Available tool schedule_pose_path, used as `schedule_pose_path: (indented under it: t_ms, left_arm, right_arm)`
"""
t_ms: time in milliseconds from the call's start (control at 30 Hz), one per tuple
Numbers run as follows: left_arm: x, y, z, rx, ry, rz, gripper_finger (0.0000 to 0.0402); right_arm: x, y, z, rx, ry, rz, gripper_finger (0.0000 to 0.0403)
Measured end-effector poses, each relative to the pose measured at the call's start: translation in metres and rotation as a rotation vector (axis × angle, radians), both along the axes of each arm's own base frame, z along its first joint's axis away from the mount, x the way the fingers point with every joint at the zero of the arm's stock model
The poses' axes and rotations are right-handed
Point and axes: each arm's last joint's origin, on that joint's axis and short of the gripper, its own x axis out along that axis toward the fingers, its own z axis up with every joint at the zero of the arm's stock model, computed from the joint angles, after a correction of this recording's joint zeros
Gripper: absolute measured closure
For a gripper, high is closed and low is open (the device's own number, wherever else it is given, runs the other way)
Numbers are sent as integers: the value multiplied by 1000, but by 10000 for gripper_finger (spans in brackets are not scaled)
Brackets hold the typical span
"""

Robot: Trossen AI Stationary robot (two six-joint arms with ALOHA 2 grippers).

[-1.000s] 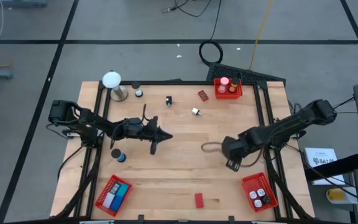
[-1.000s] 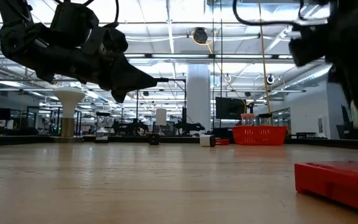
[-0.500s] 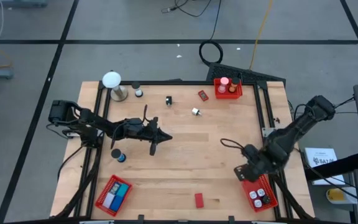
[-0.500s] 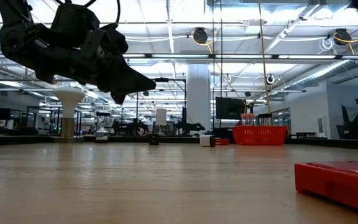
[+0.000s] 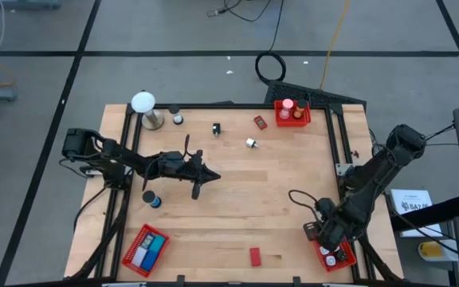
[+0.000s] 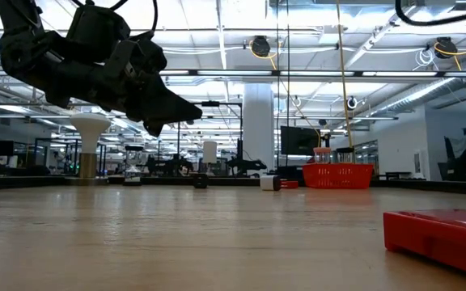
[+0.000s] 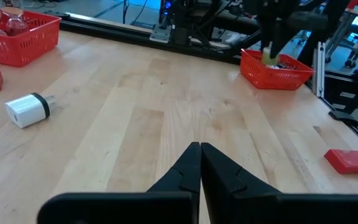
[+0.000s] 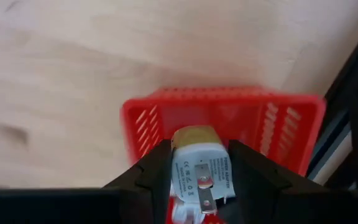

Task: Pick & Place Office items
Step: Put the green charger adapter into the bottom right red basket

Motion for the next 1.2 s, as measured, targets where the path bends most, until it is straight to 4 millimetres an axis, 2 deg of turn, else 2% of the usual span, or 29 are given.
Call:
schedule_pose_path:
  t_ms: [267, 700, 867, 1200]
  left_arm:
    - [0, 0, 0, -9, 1, 2, 394]
    - [0, 0, 0, -12, 7, 11, 397]
    - [0, 0, 0, -12, 7, 12, 398]
    - [0, 0, 0, -21, 7, 14, 399]
  right_arm:
    - [1, 3, -19, 6, -5, -2, 277]
    - [-18, 6, -25, -68, 64, 35, 276]
    - [-25, 8, -37, -53, 56, 67, 275]
    - [-33, 13, -44, 1, 76, 110, 275]
